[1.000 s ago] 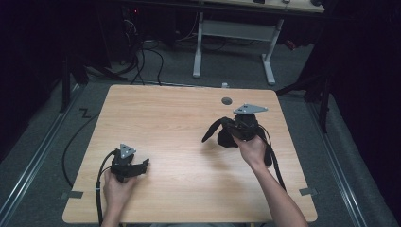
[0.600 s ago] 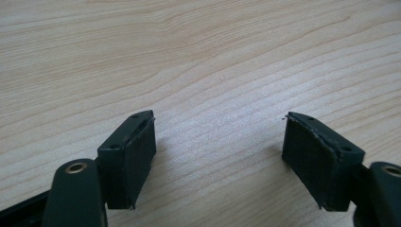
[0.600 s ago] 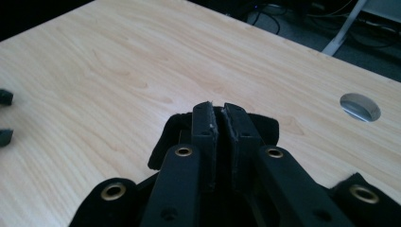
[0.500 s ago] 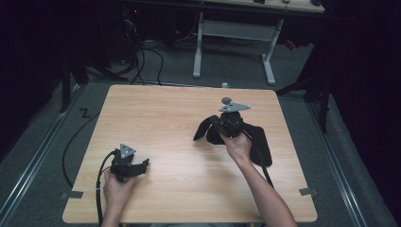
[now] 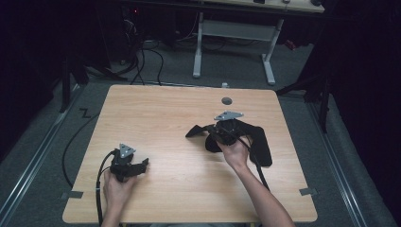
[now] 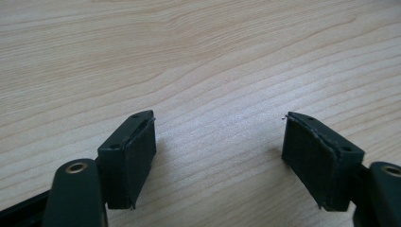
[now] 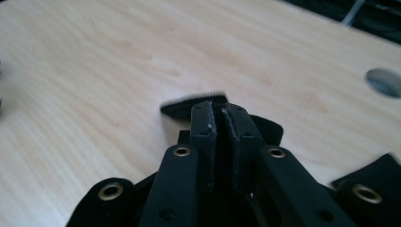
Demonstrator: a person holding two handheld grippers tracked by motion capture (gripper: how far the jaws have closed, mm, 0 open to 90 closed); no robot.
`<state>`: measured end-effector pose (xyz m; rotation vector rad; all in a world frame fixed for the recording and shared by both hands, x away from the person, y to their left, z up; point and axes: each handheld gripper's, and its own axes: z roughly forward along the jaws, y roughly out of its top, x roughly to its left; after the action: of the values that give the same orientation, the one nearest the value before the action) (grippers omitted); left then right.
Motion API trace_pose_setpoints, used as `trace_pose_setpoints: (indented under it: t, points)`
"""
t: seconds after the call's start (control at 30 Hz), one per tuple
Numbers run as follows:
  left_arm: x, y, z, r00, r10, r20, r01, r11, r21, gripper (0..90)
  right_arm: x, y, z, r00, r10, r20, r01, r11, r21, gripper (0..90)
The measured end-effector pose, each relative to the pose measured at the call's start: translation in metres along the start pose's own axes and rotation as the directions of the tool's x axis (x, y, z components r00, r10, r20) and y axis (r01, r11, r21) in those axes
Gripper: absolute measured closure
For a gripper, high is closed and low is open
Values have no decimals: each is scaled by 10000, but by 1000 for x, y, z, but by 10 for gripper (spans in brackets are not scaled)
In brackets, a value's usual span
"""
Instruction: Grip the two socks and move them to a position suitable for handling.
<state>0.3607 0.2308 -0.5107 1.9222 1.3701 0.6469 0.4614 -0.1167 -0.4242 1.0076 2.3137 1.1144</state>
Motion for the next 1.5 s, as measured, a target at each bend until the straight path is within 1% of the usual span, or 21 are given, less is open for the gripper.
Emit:
trace_pose_setpoints:
  t: [0.07,0.17,0.33,0.43,0.63,0.7,0.77,0.8,0.83,0.9,0.93,0.97,1.03,1.07,1.1,1.17,1.23,1.27,1.33,1.43,1.5]
  points:
    - [0,0,0,10000,2,-1,-2,10000,0,271,4,-7,2,9999,-1,-162,4,9999,150,825]
    - [0,0,0,10000,2,-6,-2,10000,-1,271,8,-17,7,9990,137,-435,-122,9993,342,820]
    - [0,1,1,10000,41,15,-41,10000,-11,278,14,-29,18,9967,335,-741,-287,9975,640,800]
    - [0,1,1,10000,40,18,-40,10000,-10,277,19,-31,24,9967,252,-767,-190,9966,800,793]
    - [0,1,1,10000,6,-19,-5,10000,21,264,23,-37,37,9953,379,-891,-284,9940,1055,769]
    - [0,1,1,10000,35,-3,-35,10000,49,250,25,-40,41,9947,425,-935,-312,9924,1188,732]
    - [-1,2,2,10000,68,-25,-68,9999,75,235,27,-42,44,9944,417,-972,-287,9908,1319,667]
    - [-1,2,2,10000,68,-25,-68,9999,75,232,27,-42,44,9944,417,-972,-287,9908,1319,667]
    - [-1,2,2,10000,43,-46,-43,10000,83,232,28,-43,45,9943,397,-990,-262,9906,1342,636]
    - [-4,5,3,10000,30,-66,-29,9999,164,269,28,-43,45,9928,431,-1117,-272,9897,1403,576]
    - [-7,9,4,10000,21,10,-21,9997,225,303,28,-43,43,9912,459,-1240,-295,9910,1307,551]
    - [-9,12,4,9999,-24,129,21,9997,246,307,27,-42,40,9903,461,-1314,-299,9920,1226,548]
    - [-16,20,4,9982,-176,572,170,9998,116,308,26,-41,33,9898,457,-1346,-331,9950,943,552]
    - [-22,25,4,9969,-157,770,157,9999,1,306,25,-40,29,9897,418,-1369,-307,9962,819,578]
    - [-27,30,4,9959,-54,902,61,10000,-71,308,24,-39,24,9894,334,-1411,-238,9973,692,613]
    - [-39,42,8,9923,183,1222,-171,9998,-106,308,23,-41,15,9910,95,-1336,-25,9986,527,683]
    - [-50,53,15,9891,373,1424,-370,9993,-48,307,19,-45,9,9905,51,-1372,8,9991,432,728]
    - [-56,59,20,9861,392,1616,-404,9992,47,310,17,-48,7,9900,88,-1405,-31,9992,403,739]
    - [-67,69,30,9820,476,1828,-533,9982,259,321,12,-55,4,9898,165,-1412,-111,9992,388,760]
    - [-83,83,45,9770,690,2018,-826,9948,599,330,8,-64,-1,9917,137,-1282,-85,9991,410,786]
    - [-92,90,54,9759,785,2037,-931,9937,627,346,7,-69,-3,9921,112,-1251,-51,9988,486,796]
